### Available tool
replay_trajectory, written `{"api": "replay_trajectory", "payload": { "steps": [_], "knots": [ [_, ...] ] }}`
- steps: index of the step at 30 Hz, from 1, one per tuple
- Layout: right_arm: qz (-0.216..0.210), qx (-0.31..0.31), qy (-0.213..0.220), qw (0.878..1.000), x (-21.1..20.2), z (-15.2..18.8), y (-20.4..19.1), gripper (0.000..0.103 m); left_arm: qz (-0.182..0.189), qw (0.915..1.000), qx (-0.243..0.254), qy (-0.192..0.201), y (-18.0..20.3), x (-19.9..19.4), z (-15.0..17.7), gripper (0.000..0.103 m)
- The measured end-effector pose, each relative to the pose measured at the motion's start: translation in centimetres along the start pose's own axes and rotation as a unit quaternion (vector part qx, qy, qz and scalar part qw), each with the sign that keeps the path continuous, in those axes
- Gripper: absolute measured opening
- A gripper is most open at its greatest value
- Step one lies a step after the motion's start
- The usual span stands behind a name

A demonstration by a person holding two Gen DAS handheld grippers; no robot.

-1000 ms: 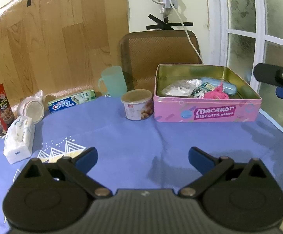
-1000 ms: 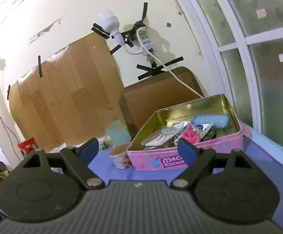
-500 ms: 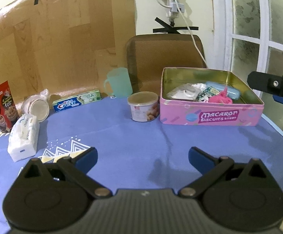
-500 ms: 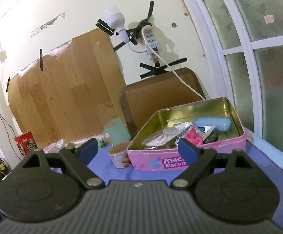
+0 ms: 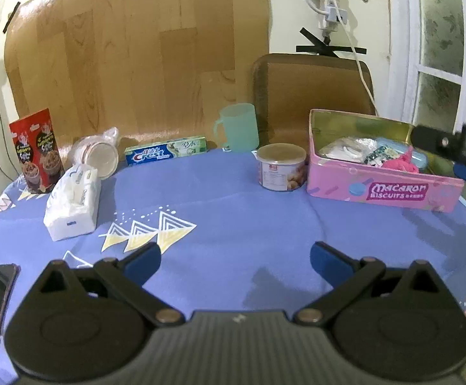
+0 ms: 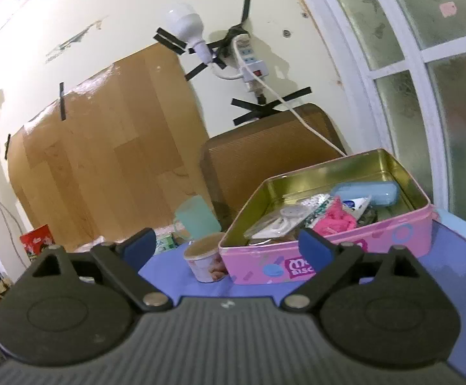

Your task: Organize soft objects

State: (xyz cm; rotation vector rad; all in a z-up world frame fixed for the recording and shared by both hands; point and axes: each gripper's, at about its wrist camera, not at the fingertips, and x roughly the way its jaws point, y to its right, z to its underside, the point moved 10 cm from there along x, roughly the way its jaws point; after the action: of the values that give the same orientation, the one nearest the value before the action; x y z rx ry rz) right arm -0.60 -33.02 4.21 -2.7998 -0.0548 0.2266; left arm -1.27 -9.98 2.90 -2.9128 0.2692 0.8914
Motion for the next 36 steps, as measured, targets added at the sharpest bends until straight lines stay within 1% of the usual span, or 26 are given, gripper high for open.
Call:
{"api": "replay_trajectory", "payload": {
  "steps": [2,6,9,16,21,26,32,36],
  "knots": [
    [-0.001,-0.008,-0.005,1.0,0.0,0.3,0.0,0.098,0.001,1.0,0.0,0.002,0.0,0.0,-0.1,0.103],
    [0.012,-0.014,-0.01,1.0,0.4,0.6,0.5,0.098,-0.002,0.9999,0.014,0.006,0.2,0.1,0.1,0.103],
    [0.012,-0.004,-0.011,1.0,0.7,0.8,0.6,0.099,-0.007,0.9997,0.021,0.011,0.4,-0.2,0.2,0.103],
    [0.004,-0.014,-0.024,1.0,1.1,1.5,0.3,0.098,-0.003,0.9995,0.03,0.012,0.9,-0.3,0.4,0.103],
    [0.01,-0.02,-0.012,1.0,0.8,1.2,0.5,0.099,-0.004,0.9991,0.038,0.015,1.4,-0.4,0.3,0.103],
    [0.009,-0.01,-0.021,1.0,1.0,1.5,1.1,0.099,0.007,0.9995,0.031,0.008,1.7,0.0,0.5,0.103],
    [0.001,-0.024,-0.039,0.999,1.5,2.2,0.7,0.098,0.021,0.9994,0.028,0.007,1.8,0.3,0.7,0.103],
    [-0.003,-0.024,-0.037,0.999,1.6,2.2,0.4,0.098,0.026,0.9995,0.019,0.007,1.6,0.4,0.6,0.103]
  ]
}}
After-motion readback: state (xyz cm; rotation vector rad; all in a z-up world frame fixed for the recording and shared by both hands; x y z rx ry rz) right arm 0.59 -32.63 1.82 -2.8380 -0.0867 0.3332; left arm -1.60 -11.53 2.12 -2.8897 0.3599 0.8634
